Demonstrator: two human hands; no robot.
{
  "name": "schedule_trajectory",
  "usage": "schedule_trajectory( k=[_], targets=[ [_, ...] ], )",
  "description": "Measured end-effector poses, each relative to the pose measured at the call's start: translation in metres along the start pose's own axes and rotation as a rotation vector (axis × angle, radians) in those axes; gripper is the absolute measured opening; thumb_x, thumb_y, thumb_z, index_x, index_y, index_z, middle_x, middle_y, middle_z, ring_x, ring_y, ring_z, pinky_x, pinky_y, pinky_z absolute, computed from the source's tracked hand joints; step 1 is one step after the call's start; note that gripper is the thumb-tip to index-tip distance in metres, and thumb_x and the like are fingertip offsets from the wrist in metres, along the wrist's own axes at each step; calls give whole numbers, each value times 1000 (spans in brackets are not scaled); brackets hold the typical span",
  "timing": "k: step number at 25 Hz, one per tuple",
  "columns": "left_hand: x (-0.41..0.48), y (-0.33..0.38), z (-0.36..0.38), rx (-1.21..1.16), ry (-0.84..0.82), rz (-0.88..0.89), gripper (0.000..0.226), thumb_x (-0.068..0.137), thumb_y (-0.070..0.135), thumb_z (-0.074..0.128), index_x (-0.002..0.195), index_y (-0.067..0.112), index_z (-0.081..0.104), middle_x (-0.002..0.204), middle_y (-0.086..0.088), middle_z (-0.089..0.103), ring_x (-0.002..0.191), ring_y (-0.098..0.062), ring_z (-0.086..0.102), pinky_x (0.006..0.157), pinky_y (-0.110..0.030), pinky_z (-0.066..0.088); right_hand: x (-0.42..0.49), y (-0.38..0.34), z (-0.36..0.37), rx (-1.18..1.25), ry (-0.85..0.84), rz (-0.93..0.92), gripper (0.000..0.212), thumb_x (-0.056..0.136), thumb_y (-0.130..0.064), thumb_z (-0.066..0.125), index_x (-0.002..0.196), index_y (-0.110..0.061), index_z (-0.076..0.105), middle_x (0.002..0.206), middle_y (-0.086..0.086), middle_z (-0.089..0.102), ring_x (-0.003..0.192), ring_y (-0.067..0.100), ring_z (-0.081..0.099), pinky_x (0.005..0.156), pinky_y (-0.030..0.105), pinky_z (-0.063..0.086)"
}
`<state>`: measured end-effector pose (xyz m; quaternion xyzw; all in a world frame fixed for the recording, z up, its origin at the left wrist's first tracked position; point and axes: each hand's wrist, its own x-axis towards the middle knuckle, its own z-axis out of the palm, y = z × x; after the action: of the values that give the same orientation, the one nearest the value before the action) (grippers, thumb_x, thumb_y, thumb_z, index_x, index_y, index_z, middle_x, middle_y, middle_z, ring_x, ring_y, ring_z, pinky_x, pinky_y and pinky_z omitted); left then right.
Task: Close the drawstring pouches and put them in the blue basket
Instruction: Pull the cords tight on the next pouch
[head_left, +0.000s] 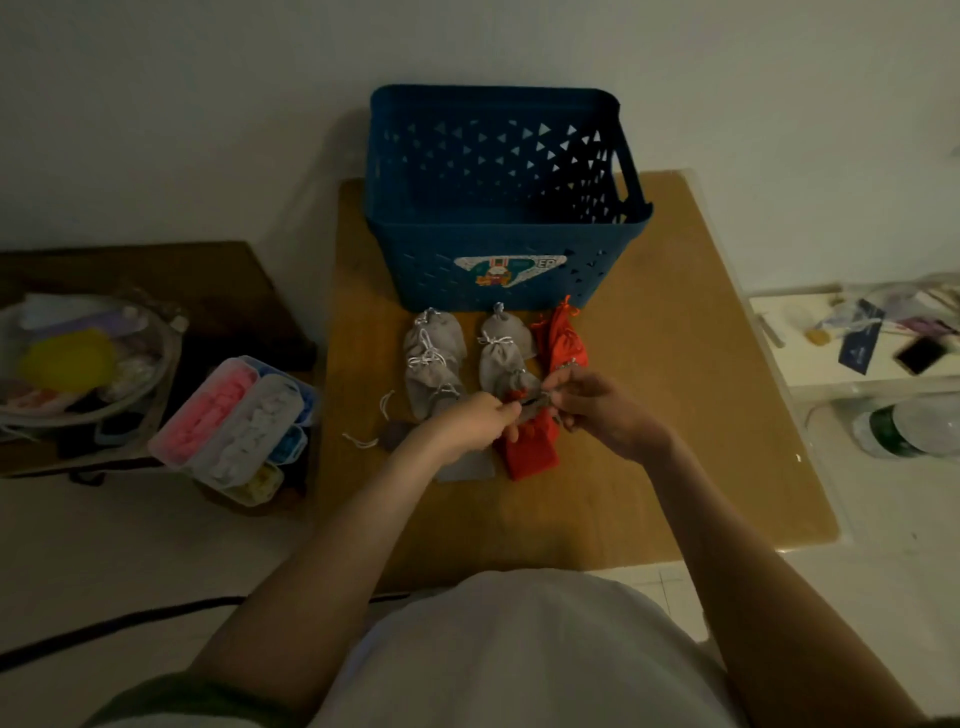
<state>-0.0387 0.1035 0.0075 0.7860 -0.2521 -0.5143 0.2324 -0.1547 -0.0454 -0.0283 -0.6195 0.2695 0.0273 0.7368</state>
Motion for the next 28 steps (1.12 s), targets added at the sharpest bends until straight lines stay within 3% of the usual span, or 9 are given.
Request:
schedule_trajectory(
  k=[4,7,10,13,15,18,23,26,28],
  targets=[
    [-5,-16,-26,-170,112,144,36,101,36,39,72,18,53,67,3,45,64,-12,43,65,-29,34,13,-18,9,-179,135,-32,17,95,1,50,85,-8,58,55,-8,60,50,3,51,52,17,41],
    [-7,-22,-40,-564,163,325,34,101,26,40,70,16,49,65,3,40,64,-11,38,69,-28,34,24,-29,10,-292,276,-74,27,95,-1,52,72,-13,58,57,-2,54,52,6,47,55,21,38],
    [-9,-14,-42,-1081,121,365,34,101,16,38,67,10,41,78,-4,55,62,-7,45,58,-17,42,30,-49,15,-349,209,-85,20,95,-2,51,78,-8,59,62,3,52,46,1,45,50,15,38],
    [-9,-4,-51,-1372,41,330,37,99,28,42,66,12,45,77,-1,65,53,-6,48,50,-17,42,32,-72,19,-391,132,-126,15,96,-7,54,82,-9,60,65,2,58,52,6,47,50,14,38],
    [-12,3,-61,-1385,18,343,29,97,29,44,79,10,58,74,-2,60,56,-7,54,53,-18,48,31,-85,18,-373,149,-170,14,94,-7,56,81,-10,59,63,-1,56,50,4,48,48,14,38],
    [-10,15,-69,-1165,103,338,14,96,5,46,102,7,59,78,-6,60,63,-8,60,60,-18,53,27,-104,15,-353,138,-251,17,93,-6,58,78,-13,58,64,-4,53,49,-1,45,50,12,36],
    [-6,28,-74,-1040,151,176,9,94,2,52,96,-1,60,82,-9,63,66,-10,62,58,-18,54,26,-132,25,-578,54,-368,16,93,-7,57,87,-20,64,77,-9,60,67,-5,53,64,10,41],
    [-8,30,-72,-863,182,237,15,96,5,49,103,0,62,80,-7,63,70,-12,61,61,-20,55,32,-141,37,-674,-12,-436,14,92,-9,59,93,-21,66,87,-3,67,81,6,61,75,17,47],
    [-13,35,-70,-713,188,273,16,97,4,46,103,2,61,78,-6,61,69,-12,59,62,-20,54,36,-143,46,-709,-39,-448,12,90,-9,61,94,-18,66,84,-5,66,74,1,59,70,14,46]
  ],
)
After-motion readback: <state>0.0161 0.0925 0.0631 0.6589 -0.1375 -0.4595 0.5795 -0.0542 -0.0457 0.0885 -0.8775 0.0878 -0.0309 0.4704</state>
